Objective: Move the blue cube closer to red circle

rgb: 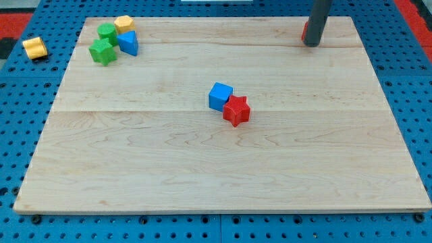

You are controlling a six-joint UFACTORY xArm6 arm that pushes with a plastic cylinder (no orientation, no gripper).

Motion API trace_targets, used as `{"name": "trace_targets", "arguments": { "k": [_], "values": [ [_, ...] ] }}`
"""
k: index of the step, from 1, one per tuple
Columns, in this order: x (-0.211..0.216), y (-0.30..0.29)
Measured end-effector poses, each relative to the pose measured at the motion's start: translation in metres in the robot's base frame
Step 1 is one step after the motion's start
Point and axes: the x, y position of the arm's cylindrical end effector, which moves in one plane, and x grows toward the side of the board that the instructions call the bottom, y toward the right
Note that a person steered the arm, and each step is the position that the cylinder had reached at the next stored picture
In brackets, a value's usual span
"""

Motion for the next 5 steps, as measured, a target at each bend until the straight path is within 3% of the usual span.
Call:
{"name": "trace_targets", "arguments": {
  "k": [1, 2, 3, 4, 5],
  "values": [
    [0.036, 0.029],
    [0.15, 0.014],
    [0.239, -0.058],
    [0.3, -0.119],
    [0.314, -0.123]
  ]
}}
